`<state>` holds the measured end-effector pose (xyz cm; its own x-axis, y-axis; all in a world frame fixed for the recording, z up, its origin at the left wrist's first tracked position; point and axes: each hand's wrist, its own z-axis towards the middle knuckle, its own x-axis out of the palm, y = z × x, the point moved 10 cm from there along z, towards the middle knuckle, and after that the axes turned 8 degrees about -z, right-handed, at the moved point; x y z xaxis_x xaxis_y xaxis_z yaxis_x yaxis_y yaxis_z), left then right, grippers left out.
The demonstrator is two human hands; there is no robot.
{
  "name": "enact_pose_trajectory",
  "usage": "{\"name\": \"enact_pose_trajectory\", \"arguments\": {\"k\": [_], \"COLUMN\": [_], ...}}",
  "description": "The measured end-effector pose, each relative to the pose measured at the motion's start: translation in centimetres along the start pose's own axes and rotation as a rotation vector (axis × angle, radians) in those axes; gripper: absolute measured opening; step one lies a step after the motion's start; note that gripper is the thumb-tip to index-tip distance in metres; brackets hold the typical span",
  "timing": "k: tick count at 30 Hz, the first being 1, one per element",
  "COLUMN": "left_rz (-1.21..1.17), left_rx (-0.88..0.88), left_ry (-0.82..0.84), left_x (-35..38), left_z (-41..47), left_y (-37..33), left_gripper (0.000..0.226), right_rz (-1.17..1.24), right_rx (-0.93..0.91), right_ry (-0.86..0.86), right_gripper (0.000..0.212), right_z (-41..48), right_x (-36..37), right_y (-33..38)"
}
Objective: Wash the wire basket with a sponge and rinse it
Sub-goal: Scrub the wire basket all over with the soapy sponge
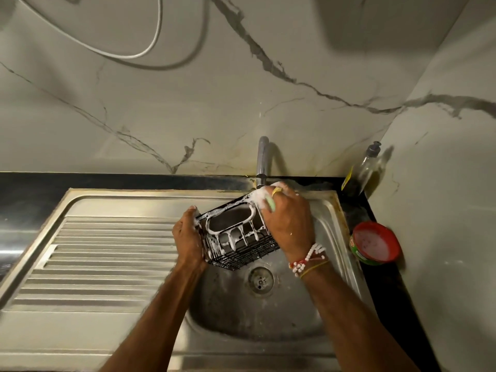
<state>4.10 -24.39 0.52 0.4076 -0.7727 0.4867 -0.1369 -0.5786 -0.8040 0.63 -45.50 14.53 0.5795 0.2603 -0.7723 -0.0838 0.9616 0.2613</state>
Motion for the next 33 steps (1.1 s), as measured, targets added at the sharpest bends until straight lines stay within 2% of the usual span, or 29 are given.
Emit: {"name": "enact_pose_trajectory", "arguments": {"k": [4, 7, 10, 12, 15, 23, 27, 31, 33], "left_rz": [-0.004, -0.007, 0.005, 0.007, 0.026, 0.033, -0.030, -0.087, -0.091], "left_rx": [-0.027, -0.060, -0.080, -0.072, -0.077, -0.109, -0.196, -0.280, -0.253], "left_ry": [0.020, 0.016, 0.019, 0.025, 0.038, 0.054, 0.080, 0.104, 0.092], "left_x": [-0.6, -0.9, -0.9, -1.0, -1.3, -1.5, -2.3, -2.3, -2.1], "left_z": [0.5, 0.6, 0.7, 0.8, 0.7, 0.1, 0.7, 0.8, 0.4], "left_y": [0.1, 0.2, 0.5, 0.7, 1.1, 1.8, 2.2, 2.7, 2.5], "left_gripper": [0.029, 0.024, 0.020, 0.020, 0.019, 0.021, 0.028, 0.055, 0.032], "right_rz": [0.097, 0.174, 0.306, 0.307, 0.294, 0.365, 0.423, 0.495, 0.512], "right_rx": [0.025, -0.094, -0.072, -0.090, -0.125, -0.010, 0.022, 0.106, 0.061], "right_ry": [-0.020, -0.025, -0.113, -0.164, -0.150, -0.075, -0.050, -0.157, -0.190], "right_gripper": [0.022, 0.026, 0.027, 0.028, 0.028, 0.025, 0.024, 0.017, 0.019], "right_z": [-0.4, -1.4, -1.8, -2.3, -2.7, -4.5, -5.1, -3.8, -2.4], "right_x": [0.4, 0.9, -0.1, -0.7, -0.6, 2.4, 2.9, 1.2, 0.1], "right_y": [-1.3, 0.4, -0.2, -0.6, -1.1, -4.0, -5.0, -4.5, -2.7]}}
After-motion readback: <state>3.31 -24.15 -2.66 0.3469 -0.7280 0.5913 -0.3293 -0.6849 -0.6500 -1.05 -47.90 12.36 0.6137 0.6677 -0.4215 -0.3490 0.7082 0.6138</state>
